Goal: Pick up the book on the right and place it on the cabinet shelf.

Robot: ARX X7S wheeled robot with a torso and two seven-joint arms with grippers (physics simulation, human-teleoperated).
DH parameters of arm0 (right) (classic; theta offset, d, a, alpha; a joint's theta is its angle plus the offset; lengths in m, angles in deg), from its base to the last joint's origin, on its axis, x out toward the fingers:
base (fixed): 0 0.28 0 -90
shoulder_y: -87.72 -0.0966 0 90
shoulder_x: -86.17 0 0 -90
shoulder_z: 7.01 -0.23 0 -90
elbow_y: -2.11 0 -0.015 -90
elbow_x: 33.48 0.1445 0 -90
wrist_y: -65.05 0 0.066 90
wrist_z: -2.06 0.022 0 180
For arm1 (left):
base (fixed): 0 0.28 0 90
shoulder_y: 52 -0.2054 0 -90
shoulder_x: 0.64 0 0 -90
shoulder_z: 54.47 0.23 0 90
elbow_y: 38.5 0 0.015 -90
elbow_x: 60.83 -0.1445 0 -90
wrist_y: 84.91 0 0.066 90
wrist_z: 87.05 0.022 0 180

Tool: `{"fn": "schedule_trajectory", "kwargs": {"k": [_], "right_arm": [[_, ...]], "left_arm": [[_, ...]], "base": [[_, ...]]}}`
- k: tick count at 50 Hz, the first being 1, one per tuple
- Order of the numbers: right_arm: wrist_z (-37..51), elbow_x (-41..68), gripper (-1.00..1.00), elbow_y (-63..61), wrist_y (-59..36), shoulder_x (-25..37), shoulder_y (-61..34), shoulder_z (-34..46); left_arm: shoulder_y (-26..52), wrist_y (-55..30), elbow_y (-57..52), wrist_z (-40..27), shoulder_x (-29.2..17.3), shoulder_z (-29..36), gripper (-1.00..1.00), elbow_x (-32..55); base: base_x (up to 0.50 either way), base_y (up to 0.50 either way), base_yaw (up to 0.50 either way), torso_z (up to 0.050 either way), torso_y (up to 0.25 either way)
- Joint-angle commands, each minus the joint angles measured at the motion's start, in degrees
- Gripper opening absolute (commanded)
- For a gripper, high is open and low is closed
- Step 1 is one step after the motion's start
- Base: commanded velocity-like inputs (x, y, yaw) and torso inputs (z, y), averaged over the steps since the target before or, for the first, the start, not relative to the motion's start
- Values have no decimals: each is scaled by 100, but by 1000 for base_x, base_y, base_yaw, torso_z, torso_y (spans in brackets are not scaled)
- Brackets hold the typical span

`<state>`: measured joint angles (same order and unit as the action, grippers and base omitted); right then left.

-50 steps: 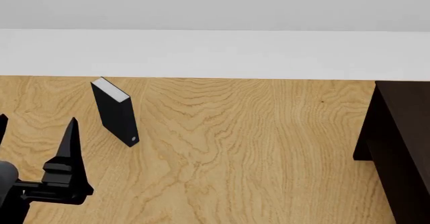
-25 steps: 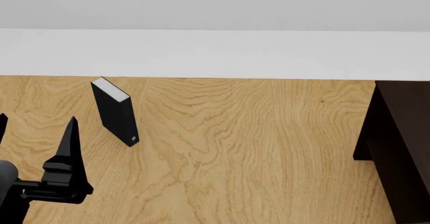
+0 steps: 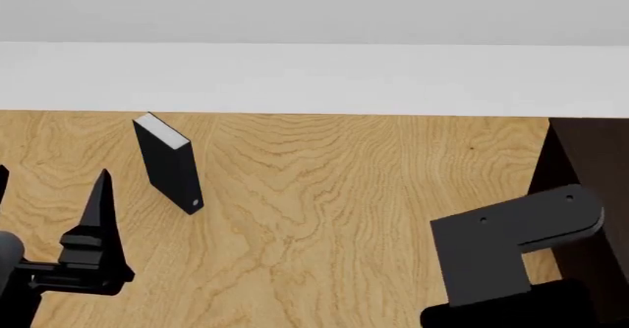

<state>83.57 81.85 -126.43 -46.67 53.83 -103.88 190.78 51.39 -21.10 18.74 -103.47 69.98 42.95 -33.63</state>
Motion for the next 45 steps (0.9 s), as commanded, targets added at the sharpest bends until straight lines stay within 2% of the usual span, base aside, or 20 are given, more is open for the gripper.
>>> {"fn": "schedule_trajectory", "kwargs": {"k": [1, 6, 16, 25, 32, 45], "right_arm": [[-325, -126, -100, 1054, -601, -655, -603, 240], [-269, -134, -100, 1622, -869, -1180, -584, 409], [-861, -319, -100, 2894, -1070, -2153, -523, 430], [-1403, -437, -100, 3872, -1143, -2783, -432, 410], [-1905, -699, -100, 5078, -1381, -3597, -370, 575], [-2339, -1122, -100, 6436, -1519, -4486, 49, 915]], "left_arm": [[22, 26, 55, -11, -7, 48, 100, -17], [29, 15, 62, -21, -8, 84, 100, -22], [35, 19, 70, -33, -16, 151, 100, -39], [45, 59, 122, -32, -27, 139, 100, -23], [68, 55, 141, -47, -33, 152, 100, -15], [78, 93, 182, -60, -52, 126, 100, 21]], "base": [[0, 0, 0, 0, 10], [0, 0, 0, 0, 0], [0, 0, 0, 0, 1], [0, 0, 0, 0, 2], [0, 0, 0, 0, 1], [0, 0, 0, 1, 1]]}}
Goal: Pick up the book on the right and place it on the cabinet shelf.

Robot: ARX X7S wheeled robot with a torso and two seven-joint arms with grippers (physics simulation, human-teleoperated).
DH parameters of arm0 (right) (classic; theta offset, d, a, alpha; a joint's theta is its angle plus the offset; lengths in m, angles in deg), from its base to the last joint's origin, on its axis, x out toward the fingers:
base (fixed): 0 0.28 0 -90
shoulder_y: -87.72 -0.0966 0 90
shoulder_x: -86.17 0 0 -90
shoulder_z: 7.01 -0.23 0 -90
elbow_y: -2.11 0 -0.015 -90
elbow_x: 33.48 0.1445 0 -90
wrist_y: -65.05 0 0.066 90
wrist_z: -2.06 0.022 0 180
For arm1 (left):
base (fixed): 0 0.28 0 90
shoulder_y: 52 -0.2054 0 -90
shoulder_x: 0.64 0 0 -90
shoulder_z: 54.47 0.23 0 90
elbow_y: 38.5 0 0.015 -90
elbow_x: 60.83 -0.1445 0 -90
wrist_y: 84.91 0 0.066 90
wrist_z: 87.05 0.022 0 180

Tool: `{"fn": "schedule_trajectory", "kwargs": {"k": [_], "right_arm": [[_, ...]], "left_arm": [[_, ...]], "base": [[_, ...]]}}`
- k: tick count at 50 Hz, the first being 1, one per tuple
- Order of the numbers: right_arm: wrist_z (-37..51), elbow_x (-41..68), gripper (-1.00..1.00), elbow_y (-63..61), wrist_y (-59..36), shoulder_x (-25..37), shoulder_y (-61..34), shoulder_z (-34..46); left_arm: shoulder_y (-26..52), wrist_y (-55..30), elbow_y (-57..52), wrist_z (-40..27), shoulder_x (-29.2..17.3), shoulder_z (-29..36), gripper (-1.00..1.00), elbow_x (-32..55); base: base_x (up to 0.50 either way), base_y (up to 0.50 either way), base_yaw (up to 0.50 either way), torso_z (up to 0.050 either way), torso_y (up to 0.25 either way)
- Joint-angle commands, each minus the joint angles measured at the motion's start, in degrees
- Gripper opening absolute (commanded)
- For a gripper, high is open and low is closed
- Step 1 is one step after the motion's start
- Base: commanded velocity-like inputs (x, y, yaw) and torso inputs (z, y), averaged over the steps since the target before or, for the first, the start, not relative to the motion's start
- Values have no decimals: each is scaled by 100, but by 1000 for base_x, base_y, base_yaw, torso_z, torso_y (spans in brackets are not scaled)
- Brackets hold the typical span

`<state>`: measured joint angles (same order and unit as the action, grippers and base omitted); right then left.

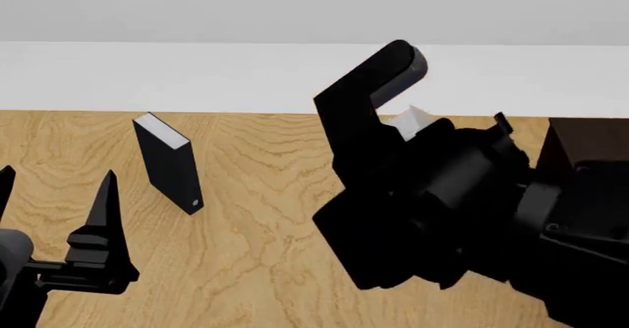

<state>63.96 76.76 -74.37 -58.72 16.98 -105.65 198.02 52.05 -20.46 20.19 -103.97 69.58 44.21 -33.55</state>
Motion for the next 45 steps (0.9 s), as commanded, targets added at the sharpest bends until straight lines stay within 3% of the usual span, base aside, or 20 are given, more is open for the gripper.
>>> {"fn": "schedule_trajectory", "kwargs": {"k": [1, 11, 21, 23, 28, 33, 45], "right_arm": [[-405, -666, -100, 1398, -385, -916, 264, 270], [-476, -993, -100, 2541, -416, -1614, 719, 543], [-14, -1265, -100, 3167, -667, -2064, 1157, 690], [180, -1563, -100, 3206, -920, -2078, 1286, 422], [379, -3172, -100, 3311, -1905, -2080, 1805, -1096], [58, -4546, -100, 3327, -2159, -2081, 2387, -2292], [386, -5257, -100, 3253, -2202, -2081, 2847, -2710]], "left_arm": [[2, 18, 15, -18, -17, -7, 100, 29], [2, 42, 23, -17, -39, -44, 100, 90], [-4, 80, 25, -14, -49, -58, 100, 132], [9, 76, 35, -16, -49, -51, 100, 135], [79, 86, 137, -3, -31, -18, 100, 124], [122, 157, 339, 38, -4, 20, 100, 77], [91, 106, 232, -30, -52, -59, 100, 180]], "base": [[0, 0, 0, 0, 0], [0, 0, 0, 0, 2], [0, 0, 0, 0, 1], [0, 0, 0, 0, 5], [0, 0, 0, 0, 2], [0, 0, 0, 0, 0], [0, 0, 0, 1, 2]]}}
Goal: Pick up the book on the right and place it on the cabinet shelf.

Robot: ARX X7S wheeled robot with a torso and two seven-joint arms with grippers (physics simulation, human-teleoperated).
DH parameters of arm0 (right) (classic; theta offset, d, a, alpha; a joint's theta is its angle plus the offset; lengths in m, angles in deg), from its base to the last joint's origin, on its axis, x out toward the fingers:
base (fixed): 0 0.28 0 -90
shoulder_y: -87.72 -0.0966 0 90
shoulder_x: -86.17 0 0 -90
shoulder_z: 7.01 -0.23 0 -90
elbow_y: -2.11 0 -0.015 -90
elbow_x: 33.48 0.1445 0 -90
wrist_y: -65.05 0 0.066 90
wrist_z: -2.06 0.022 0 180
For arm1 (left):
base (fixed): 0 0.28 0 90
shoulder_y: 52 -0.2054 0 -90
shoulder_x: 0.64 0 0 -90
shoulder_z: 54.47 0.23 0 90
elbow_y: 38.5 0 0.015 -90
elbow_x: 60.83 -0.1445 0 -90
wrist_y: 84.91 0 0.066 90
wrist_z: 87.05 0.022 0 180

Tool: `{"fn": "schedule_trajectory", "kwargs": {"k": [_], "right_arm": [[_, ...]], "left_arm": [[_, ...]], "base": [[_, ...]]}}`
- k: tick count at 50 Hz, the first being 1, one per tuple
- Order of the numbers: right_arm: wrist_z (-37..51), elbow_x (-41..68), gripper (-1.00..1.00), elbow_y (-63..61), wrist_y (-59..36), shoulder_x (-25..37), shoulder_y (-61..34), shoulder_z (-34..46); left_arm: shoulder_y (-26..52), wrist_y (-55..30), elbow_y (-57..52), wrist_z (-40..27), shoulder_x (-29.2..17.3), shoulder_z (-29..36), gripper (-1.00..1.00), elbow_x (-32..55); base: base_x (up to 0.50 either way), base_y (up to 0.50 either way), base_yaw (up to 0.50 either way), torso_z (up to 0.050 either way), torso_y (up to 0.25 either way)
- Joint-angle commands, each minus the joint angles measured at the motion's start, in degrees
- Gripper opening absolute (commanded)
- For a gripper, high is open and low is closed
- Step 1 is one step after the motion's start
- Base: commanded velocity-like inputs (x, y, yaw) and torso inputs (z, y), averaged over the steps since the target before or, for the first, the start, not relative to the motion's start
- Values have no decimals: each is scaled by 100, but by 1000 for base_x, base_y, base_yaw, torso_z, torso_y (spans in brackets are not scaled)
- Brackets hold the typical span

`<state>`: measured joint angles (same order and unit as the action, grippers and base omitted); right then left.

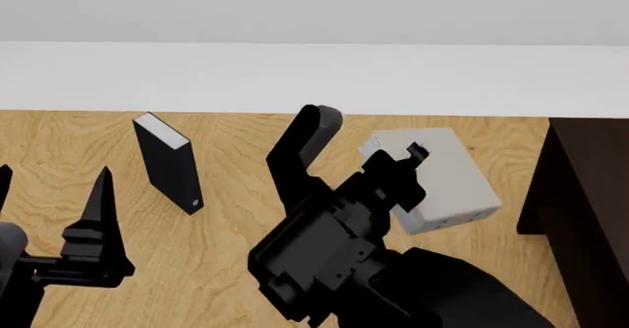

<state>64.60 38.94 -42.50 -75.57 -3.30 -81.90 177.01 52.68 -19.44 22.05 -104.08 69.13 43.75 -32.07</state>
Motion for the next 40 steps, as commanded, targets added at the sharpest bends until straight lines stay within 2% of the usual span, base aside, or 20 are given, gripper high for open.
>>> {"fn": "schedule_trajectory", "kwargs": {"k": [1, 15, 27, 40], "right_arm": [[347, -1506, -100, 54, -549, -53, 489, -607], [592, -2061, -100, 34, -610, -53, 827, -637], [357, -2433, -100, 19, -525, -53, 1072, -638], [206, -3058, -100, -57, -861, -53, 1293, -641]], "left_arm": [[32, 10, 57, -17, -6, -6, 100, 27], [46, 72, 162, -1, -10, 22, 100, 21], [42, 77, 149, -19, -25, 33, 100, 48], [44, 95, 165, -25, -40, 38, 100, 82]], "base": [[0, 0, 0, 0, 0], [0, 0, 0, 0, 1], [0, 0, 0, 0, 2], [0, 0, 0, 1, 2]]}}
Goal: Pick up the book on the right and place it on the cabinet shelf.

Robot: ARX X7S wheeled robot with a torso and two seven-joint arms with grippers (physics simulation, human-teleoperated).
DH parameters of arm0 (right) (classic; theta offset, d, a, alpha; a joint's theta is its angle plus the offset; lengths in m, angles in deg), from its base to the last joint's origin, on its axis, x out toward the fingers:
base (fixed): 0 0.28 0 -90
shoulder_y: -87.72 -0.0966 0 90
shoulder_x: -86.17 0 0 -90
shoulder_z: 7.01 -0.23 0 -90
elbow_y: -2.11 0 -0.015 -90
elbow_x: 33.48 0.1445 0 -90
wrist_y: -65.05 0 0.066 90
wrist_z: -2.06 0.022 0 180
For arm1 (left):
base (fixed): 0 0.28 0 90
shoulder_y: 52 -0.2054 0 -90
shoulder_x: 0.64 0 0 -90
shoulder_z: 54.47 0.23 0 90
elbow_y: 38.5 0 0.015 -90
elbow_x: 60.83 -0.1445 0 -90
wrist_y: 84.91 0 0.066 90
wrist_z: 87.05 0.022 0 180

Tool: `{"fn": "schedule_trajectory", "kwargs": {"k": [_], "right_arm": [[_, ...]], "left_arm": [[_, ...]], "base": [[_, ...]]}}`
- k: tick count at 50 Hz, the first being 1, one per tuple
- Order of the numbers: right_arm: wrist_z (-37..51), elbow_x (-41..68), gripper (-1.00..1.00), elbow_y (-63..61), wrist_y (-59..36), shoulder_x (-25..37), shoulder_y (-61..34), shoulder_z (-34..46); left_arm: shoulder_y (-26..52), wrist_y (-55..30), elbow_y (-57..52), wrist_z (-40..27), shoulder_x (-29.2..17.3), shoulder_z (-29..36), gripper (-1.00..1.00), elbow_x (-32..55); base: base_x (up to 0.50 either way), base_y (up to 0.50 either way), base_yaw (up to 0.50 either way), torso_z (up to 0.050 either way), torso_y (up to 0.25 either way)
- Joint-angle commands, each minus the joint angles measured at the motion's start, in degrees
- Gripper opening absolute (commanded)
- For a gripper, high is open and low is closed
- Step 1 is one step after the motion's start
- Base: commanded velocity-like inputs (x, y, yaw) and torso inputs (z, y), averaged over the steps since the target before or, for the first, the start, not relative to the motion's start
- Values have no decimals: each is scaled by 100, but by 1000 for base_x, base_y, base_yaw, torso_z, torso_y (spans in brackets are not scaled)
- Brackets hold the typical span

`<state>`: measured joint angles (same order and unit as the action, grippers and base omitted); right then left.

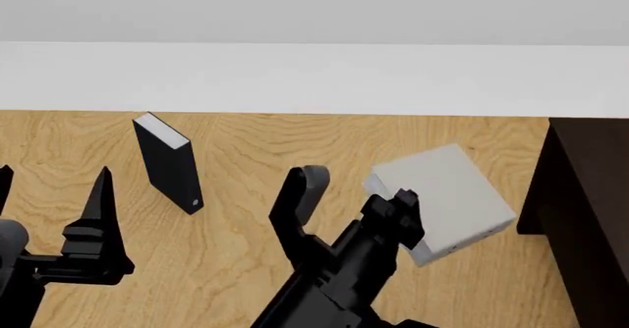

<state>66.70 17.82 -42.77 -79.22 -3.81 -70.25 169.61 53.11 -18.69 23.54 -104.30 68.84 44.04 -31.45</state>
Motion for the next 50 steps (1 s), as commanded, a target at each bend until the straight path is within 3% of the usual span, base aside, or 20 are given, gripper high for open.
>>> {"fn": "schedule_trajectory", "kwargs": {"k": [1, 30, 50], "right_arm": [[-27, -975, -100, -11, -458, -2, 154, 92], [-528, -1519, -100, 381, -198, -2, 630, 75], [-476, -1696, -100, 596, -514, -2, 687, 55]], "left_arm": [[2, 22, 20, -2, -13, 6, 100, 26], [27, 51, 61, -38, -44, 41, 100, 52], [29, 80, 90, -54, -65, 66, 100, 70]], "base": [[0, 0, 0, 0, 0], [0, 0, 0, 0, 1], [0, 0, 0, 0, 2]]}}
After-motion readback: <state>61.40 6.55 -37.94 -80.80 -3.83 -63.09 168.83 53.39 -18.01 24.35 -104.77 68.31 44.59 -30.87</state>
